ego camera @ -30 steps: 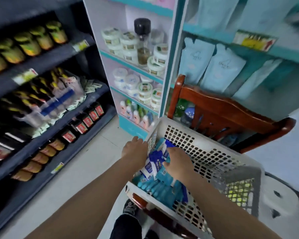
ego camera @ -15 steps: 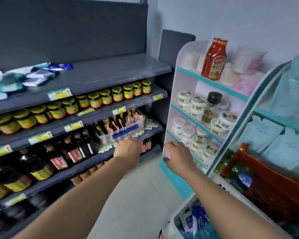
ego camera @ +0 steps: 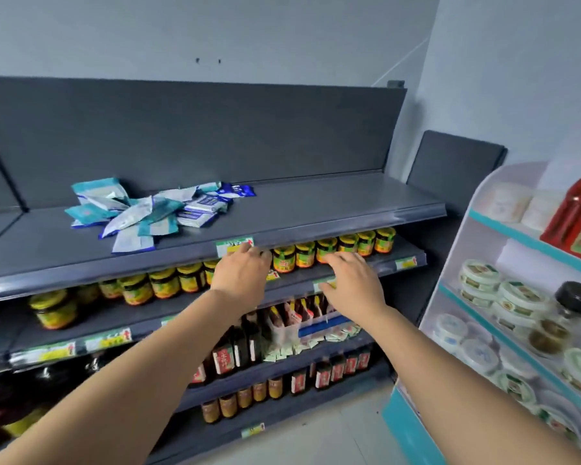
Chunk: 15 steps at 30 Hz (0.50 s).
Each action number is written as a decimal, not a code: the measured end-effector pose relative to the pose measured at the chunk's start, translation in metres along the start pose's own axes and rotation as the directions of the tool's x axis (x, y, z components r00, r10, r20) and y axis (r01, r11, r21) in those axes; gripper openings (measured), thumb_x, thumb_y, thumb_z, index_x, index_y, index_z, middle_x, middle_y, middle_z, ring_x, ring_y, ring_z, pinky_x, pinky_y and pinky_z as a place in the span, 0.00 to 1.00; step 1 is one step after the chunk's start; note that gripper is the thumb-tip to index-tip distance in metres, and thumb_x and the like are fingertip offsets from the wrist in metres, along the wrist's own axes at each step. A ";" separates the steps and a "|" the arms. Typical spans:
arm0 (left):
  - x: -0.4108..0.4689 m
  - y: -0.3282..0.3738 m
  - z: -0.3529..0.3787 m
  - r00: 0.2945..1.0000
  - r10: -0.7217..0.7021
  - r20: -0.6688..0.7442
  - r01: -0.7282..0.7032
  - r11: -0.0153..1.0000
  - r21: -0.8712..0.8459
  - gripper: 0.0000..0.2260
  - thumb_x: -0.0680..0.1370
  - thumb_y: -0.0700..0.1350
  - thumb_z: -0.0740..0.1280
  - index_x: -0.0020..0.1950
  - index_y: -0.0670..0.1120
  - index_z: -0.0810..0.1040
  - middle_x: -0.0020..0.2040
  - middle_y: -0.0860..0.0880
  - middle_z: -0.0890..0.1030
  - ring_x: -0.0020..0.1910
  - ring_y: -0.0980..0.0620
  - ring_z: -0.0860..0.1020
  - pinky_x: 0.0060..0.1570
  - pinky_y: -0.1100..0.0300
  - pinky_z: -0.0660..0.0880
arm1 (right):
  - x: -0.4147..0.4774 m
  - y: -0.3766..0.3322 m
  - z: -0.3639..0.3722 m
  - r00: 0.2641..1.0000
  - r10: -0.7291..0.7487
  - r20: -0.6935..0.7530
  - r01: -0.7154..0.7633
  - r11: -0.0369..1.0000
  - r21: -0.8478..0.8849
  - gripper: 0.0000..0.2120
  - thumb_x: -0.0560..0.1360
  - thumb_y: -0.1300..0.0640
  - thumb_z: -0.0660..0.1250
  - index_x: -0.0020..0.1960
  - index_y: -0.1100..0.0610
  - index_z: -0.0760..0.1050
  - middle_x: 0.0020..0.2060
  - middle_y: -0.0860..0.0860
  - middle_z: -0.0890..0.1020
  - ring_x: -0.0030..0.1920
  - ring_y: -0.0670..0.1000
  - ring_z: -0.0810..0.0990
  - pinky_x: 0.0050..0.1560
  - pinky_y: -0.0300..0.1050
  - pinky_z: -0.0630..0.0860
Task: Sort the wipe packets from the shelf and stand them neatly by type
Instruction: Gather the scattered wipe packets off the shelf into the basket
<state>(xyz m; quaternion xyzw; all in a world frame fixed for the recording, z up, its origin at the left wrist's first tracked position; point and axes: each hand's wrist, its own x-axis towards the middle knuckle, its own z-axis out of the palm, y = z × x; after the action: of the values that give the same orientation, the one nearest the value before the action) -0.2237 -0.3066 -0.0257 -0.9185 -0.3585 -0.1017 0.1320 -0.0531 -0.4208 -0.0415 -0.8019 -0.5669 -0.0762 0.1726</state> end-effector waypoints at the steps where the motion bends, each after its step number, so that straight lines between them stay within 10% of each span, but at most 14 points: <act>1: 0.005 -0.013 0.000 1.000 -0.019 -0.005 0.019 1.000 0.007 0.13 0.76 0.42 0.64 0.60 0.47 0.72 0.59 0.48 0.76 0.62 0.47 0.70 0.55 0.53 0.71 | 0.013 -0.008 0.001 1.000 -0.017 -0.006 0.017 1.000 -0.001 0.24 0.76 0.48 0.66 0.71 0.52 0.67 0.67 0.50 0.72 0.67 0.53 0.68 0.66 0.49 0.68; 15: 0.083 -0.153 0.032 0.951 -0.309 0.013 0.308 0.950 0.055 0.11 0.77 0.46 0.62 0.59 0.47 0.72 0.58 0.48 0.76 0.61 0.47 0.70 0.52 0.54 0.71 | 0.186 -0.075 0.048 0.968 -0.248 0.048 0.245 0.968 0.052 0.25 0.78 0.48 0.64 0.72 0.51 0.65 0.69 0.50 0.69 0.69 0.53 0.66 0.67 0.49 0.66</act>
<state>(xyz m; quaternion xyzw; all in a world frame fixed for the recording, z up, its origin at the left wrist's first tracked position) -0.2657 -0.1359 -0.0067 -0.8485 -0.5016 -0.1019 0.1346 -0.0625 -0.2171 -0.0124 -0.7228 -0.6682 -0.0621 0.1648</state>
